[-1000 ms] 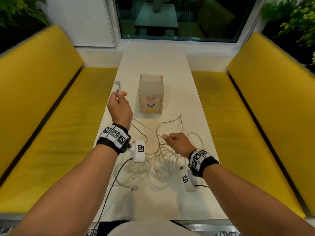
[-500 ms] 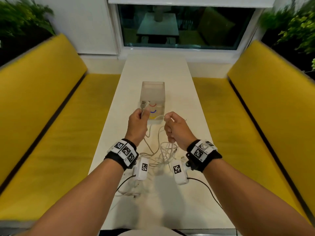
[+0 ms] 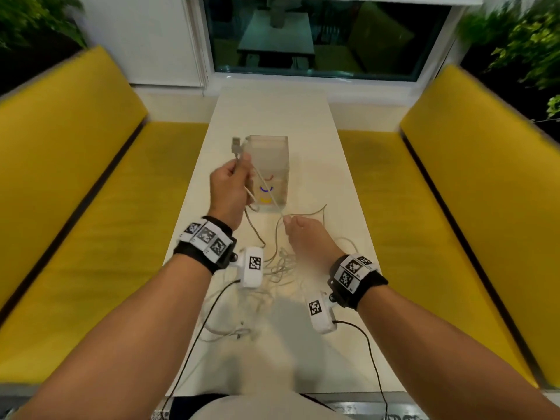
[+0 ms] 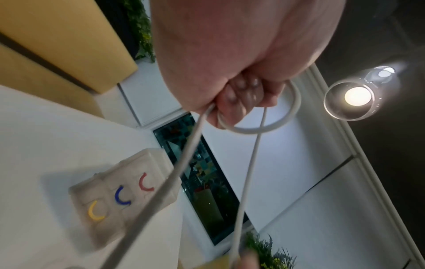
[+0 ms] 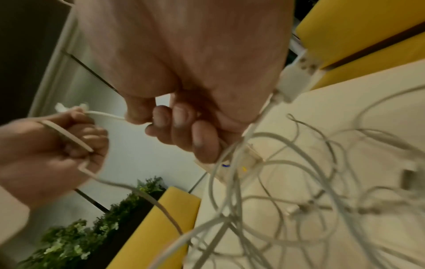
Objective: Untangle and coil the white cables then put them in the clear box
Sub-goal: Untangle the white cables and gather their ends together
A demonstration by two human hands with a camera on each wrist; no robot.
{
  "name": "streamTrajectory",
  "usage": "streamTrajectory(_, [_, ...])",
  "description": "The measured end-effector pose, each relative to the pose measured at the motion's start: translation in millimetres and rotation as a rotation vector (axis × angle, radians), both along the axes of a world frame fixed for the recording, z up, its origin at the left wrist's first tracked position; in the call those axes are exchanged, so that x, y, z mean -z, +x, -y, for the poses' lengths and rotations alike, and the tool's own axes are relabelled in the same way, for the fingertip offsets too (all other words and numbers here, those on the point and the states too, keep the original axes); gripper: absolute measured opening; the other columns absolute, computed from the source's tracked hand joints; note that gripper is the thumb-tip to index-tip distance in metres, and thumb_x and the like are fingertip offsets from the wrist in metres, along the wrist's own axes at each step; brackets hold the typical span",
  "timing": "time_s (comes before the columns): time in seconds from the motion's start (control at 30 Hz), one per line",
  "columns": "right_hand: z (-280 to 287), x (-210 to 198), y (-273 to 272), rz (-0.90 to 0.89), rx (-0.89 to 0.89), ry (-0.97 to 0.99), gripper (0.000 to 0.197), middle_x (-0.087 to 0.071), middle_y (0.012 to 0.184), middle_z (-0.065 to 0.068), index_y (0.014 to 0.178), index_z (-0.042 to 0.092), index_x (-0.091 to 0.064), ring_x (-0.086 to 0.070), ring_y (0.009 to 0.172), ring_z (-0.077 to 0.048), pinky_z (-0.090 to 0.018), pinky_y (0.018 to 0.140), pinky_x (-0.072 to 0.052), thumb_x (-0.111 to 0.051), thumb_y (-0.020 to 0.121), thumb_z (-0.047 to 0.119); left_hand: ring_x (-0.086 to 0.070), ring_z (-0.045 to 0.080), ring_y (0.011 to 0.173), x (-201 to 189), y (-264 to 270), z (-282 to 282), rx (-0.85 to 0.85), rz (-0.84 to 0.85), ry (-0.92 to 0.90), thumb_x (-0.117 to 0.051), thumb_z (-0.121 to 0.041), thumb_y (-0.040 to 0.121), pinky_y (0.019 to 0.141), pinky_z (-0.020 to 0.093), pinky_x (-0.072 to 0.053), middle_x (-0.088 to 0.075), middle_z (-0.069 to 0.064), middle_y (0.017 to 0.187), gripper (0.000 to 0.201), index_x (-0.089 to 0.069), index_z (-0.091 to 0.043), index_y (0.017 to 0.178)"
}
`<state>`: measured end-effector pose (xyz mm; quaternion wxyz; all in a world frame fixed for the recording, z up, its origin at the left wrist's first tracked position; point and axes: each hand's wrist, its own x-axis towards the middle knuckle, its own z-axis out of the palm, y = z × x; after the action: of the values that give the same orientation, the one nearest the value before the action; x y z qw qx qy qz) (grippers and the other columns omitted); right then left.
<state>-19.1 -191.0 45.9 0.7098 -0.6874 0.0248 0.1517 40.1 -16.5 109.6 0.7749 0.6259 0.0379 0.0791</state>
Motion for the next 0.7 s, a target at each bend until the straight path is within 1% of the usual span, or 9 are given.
streamTrajectory(0.1, [4.3,23.9,-11.4,-0.032,-0.029,-0.018,0.041,-0.031,0.058,0.000,0.071,0.016,-0.050,-0.029,0.045,-0.015,-0.027,0.046,-0.035,-0.057,0.100,0.044,-0.032,0.008,0.039,-13.4,6.6,-10.4,-0.028,0.029,-0.093,-0.057,-0.035,0.101,0.038,0.022,-0.026,-0.038,-0.010,0.047,0.040,-0.052,-0.019,0.065])
streamTrajectory(0.23, [6.2,52.2,-28.1,-0.157,-0.097,-0.028,0.044,-0.036,0.053,0.000,0.070,0.014,-0.056,-0.035,0.044,-0.017,-0.030,0.050,-0.047,-0.055,0.100,0.047,-0.028,0.010,0.042,-38.7,15.0,-20.2,-0.113,0.070,-0.242,-0.055,-0.036,0.102,0.038,0.024,-0.024,-0.032,-0.007,0.051,0.039,-0.052,-0.017,0.068])
streamTrajectory(0.33, [6.3,61.6,-34.0,-0.201,-0.108,0.000,0.045,-0.036,0.055,-0.001,0.073,0.013,-0.057,-0.035,0.046,-0.017,-0.031,0.051,-0.049,-0.049,0.103,0.046,-0.031,0.012,0.045,-37.9,16.9,-21.8,-0.087,0.074,-0.044,-0.059,-0.054,0.094,0.040,0.025,-0.027,-0.036,-0.006,0.052,0.042,-0.062,-0.017,0.074])
streamTrajectory(0.4, [4.3,54.9,-30.7,-0.201,-0.073,0.054,0.039,-0.035,0.057,-0.001,0.076,0.013,-0.056,-0.033,0.047,-0.018,-0.032,0.052,-0.046,-0.043,0.106,0.035,-0.028,0.012,0.046,-28.1,10.4,-17.3,-0.005,0.000,0.070,-0.053,-0.067,0.090,0.042,0.024,-0.026,-0.033,-0.008,0.053,0.055,-0.067,-0.014,0.088])
streamTrajectory(0.43, [2.9,48.6,-27.7,-0.198,-0.047,0.086,0.035,-0.035,0.058,-0.002,0.077,0.013,-0.055,-0.032,0.046,-0.018,-0.033,0.052,-0.043,-0.041,0.106,0.027,-0.028,0.010,0.045,-20.9,7.4,-14.1,0.018,-0.033,0.093,-0.051,-0.068,0.091,0.043,0.023,-0.026,-0.033,-0.010,0.053,0.058,-0.067,-0.012,0.093])
streamTrajectory(0.5, [1.1,33.4,-21.2,-0.168,-0.005,0.138,0.026,-0.034,0.059,-0.003,0.082,0.012,-0.053,-0.030,0.045,-0.018,-0.034,0.051,-0.039,-0.037,0.102,0.015,-0.032,0.005,0.043,-9.4,-0.1,-6.1,0.021,-0.056,0.151,-0.054,-0.055,0.097,0.043,0.022,-0.029,-0.038,-0.015,0.049,0.044,-0.063,-0.012,0.090])
streamTrajectory(0.53, [0.4,25.6,-18.4,-0.144,0.008,0.146,0.023,-0.035,0.060,-0.003,0.086,0.012,-0.052,-0.030,0.046,-0.017,-0.033,0.050,-0.037,-0.036,0.102,0.014,-0.035,0.002,0.042,-4.1,-4.5,-2.0,0.020,-0.040,0.195,-0.057,-0.043,0.099,0.045,0.021,-0.031,-0.041,-0.016,0.047,0.034,-0.059,-0.014,0.082])
streamTrajectory(0.6, [-0.4,10.6,-13.7,-0.081,0.020,0.120,0.021,-0.036,0.062,0.000,0.093,0.015,-0.053,-0.031,0.047,-0.015,-0.028,0.049,-0.031,-0.037,0.105,0.018,-0.037,0.002,0.043,8.5,-12.0,5.9,0.062,0.012,0.293,-0.063,-0.028,0.097,0.047,0.024,-0.032,-0.044,-0.016,0.048,0.032,-0.053,-0.014,0.070])
streamTrajectory(0.7, [-4.1,-9.7,-8.0,0.050,-0.005,0.000,0.023,-0.035,0.063,0.005,0.096,0.022,-0.057,-0.029,0.049,-0.010,-0.024,0.048,-0.023,-0.039,0.108,0.028,-0.037,0.013,0.049,19.3,-24.2,18.4,0.214,0.033,0.415,-0.069,-0.030,0.093,0.049,0.027,-0.032,-0.044,-0.006,0.053,0.039,-0.054,-0.009,0.064])
